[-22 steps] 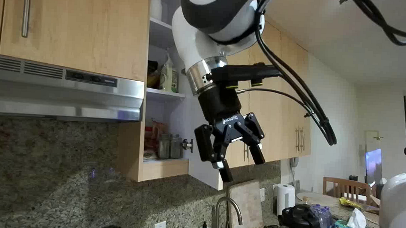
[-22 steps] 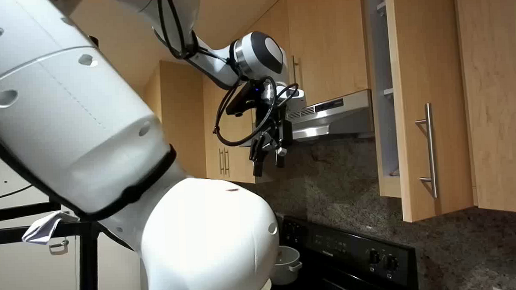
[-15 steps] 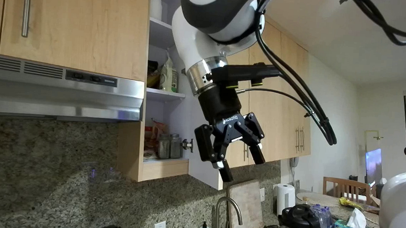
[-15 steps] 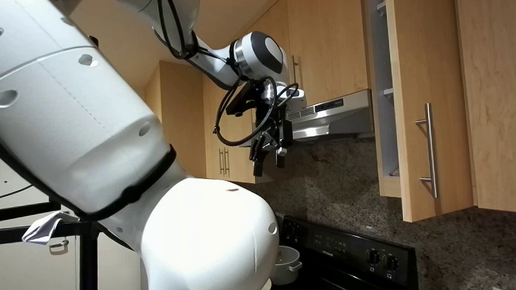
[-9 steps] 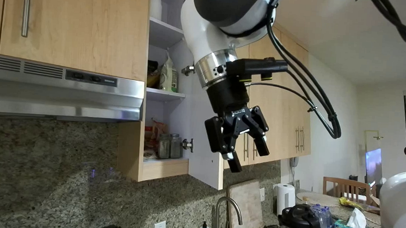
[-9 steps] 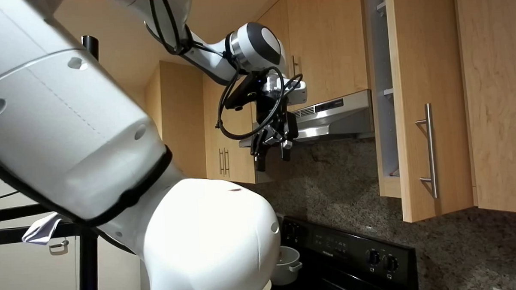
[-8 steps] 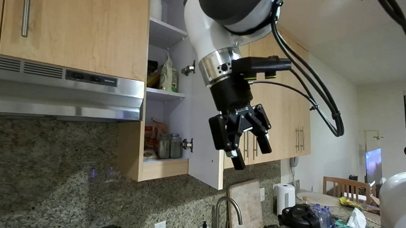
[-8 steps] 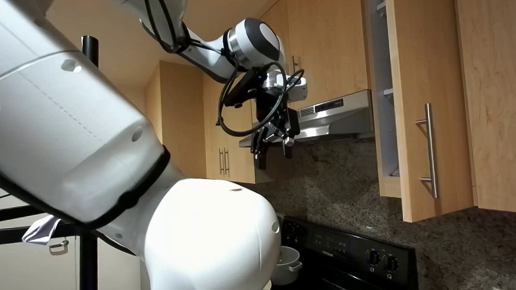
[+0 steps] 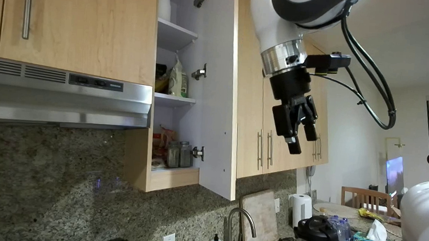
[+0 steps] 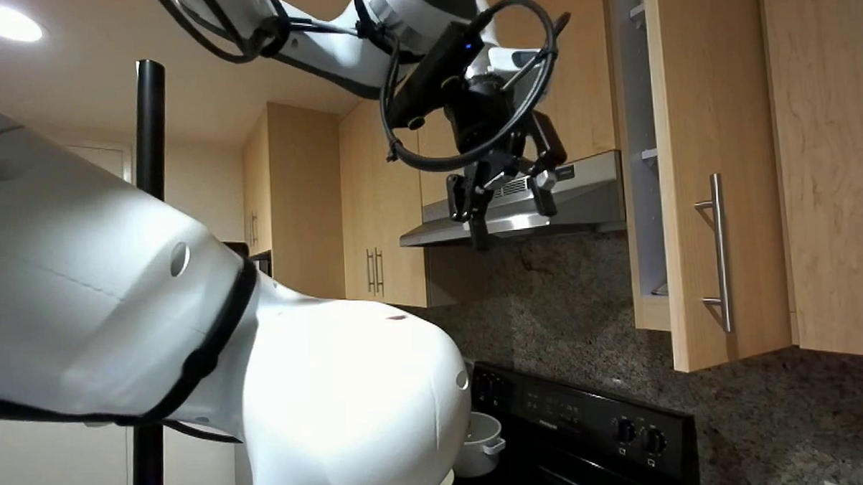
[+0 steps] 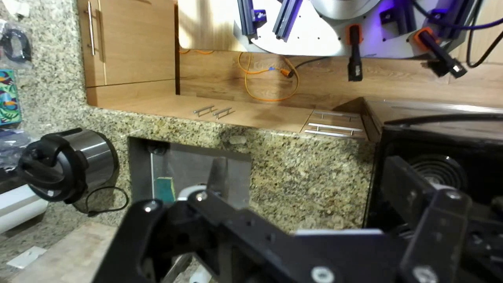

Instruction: Close the cabinet door

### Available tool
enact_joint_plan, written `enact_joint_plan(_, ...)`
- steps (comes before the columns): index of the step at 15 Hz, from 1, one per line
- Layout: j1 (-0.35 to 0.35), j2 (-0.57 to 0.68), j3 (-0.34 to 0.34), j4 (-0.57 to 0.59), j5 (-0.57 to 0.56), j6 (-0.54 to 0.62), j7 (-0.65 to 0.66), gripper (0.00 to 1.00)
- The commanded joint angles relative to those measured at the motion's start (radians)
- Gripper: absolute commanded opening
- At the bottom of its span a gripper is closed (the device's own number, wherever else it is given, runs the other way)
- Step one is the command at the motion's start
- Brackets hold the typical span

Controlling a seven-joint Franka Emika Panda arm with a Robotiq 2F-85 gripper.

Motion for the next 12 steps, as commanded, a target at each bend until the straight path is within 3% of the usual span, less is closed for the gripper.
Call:
enact_joint_plan(1, -0.062, -0.076, -0.079, -0.020, -0.053, 0.126, 0.004, 1.00)
enact_joint_plan(4, -0.123, -0.068, -0.122, -0.004, -0.047, 0.255, 0.035, 1.00)
enact_joint_plan(5, -0.156, -0.042, -0.118, 0.007, -0.056, 0.264, 0.053, 1.00)
enact_joint_plan(6, -0.130, -0.068, -0.118, 0.003, -0.023, 0.227, 0.000, 1.00)
enact_joint_plan(12, -0.172, -0.053, -0.117, 0.004, -0.028, 0.252, 0.017, 1.00)
